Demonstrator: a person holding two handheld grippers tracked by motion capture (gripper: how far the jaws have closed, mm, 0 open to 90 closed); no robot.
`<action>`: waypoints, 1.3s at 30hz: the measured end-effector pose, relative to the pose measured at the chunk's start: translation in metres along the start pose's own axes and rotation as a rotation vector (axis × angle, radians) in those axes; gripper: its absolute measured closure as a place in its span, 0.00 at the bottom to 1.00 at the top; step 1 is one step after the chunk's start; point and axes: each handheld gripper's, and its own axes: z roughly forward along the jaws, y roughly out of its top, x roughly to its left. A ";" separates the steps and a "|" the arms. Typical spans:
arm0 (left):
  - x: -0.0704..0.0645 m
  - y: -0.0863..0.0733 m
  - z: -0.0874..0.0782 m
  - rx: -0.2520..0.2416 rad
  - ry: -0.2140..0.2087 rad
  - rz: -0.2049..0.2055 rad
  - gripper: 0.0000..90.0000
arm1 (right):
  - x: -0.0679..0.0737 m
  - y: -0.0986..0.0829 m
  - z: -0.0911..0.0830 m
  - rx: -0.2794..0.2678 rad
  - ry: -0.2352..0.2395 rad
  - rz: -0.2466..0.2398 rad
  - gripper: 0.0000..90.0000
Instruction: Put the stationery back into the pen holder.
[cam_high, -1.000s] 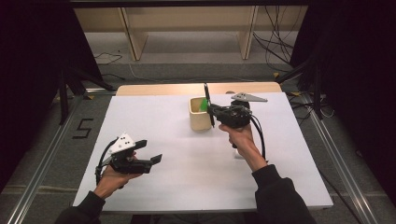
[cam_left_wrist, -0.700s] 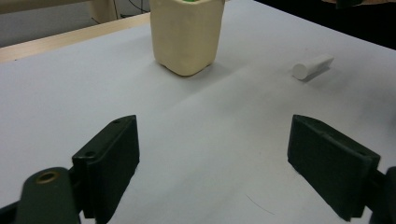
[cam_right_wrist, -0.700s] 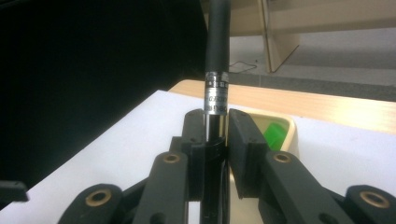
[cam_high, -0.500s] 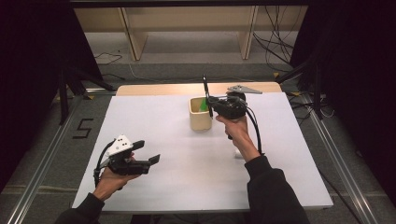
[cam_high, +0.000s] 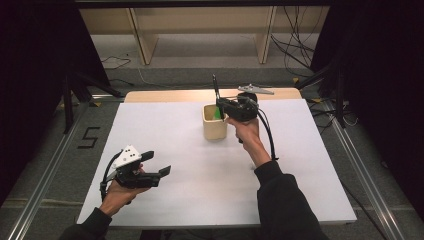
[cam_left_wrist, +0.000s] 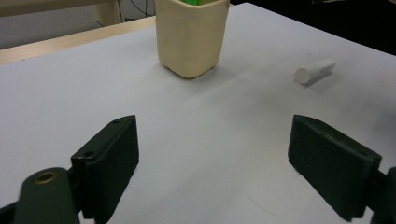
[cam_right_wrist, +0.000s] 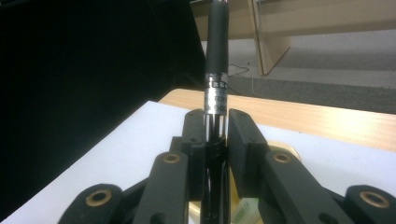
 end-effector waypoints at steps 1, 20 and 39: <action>0.000 0.000 0.000 0.000 0.000 -0.001 0.18 | 0.000 0.001 0.002 -0.001 -0.002 -0.004 0.87; 0.000 0.000 0.001 -0.002 -0.005 -0.002 0.17 | 0.000 0.003 0.029 0.023 -0.043 0.014 0.87; -0.001 0.000 0.001 -0.003 -0.011 -0.004 0.17 | -0.002 -0.005 0.051 0.054 -0.087 0.008 0.89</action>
